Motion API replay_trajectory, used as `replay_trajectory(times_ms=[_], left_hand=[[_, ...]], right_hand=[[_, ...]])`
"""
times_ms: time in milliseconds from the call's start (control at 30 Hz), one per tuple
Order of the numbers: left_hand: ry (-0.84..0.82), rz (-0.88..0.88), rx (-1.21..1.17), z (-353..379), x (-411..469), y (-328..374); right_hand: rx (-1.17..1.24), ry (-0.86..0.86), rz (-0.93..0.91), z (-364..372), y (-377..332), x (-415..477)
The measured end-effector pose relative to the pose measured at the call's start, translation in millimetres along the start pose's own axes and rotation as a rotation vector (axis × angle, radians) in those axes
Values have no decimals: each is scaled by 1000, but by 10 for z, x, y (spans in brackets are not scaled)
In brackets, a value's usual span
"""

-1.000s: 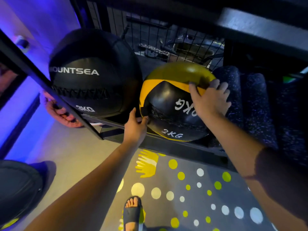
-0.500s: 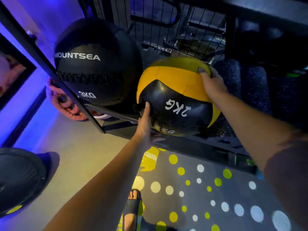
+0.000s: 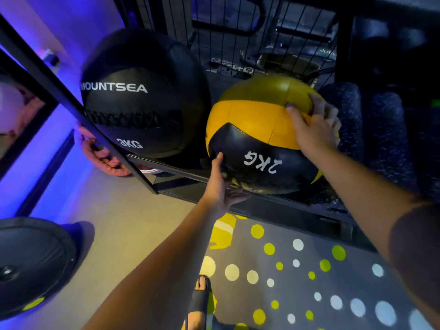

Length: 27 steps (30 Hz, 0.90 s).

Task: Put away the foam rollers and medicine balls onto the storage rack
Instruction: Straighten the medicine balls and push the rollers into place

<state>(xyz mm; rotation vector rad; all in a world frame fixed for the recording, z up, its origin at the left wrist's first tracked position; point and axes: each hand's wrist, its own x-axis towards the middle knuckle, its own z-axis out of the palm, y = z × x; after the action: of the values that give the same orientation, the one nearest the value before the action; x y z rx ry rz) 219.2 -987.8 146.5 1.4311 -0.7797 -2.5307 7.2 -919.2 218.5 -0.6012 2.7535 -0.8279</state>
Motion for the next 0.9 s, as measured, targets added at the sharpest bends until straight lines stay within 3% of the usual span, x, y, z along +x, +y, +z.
replay_trajectory(times_ms=[200,333,433,633,800,900], left_hand=[[208,198,244,-141,-250,156],[329,336,244,-118,-466,-2],[359,401,321,5,-580,-282],[259,361,572,587,-740,-1350],[163,353,858,1195,-621,-2028],[140,460,1043,1594,-570,-2252]], right_hand=[[71,-46,-31,-135,25,-31],[242,162,-65,-281,234,-242],[288,201,-22,-336,526,-571],[138,89,-8,-553,1897,-1585],[140,70,223,-1163,3060,-1890],[106,80,270,-1547,3527,-1887]])
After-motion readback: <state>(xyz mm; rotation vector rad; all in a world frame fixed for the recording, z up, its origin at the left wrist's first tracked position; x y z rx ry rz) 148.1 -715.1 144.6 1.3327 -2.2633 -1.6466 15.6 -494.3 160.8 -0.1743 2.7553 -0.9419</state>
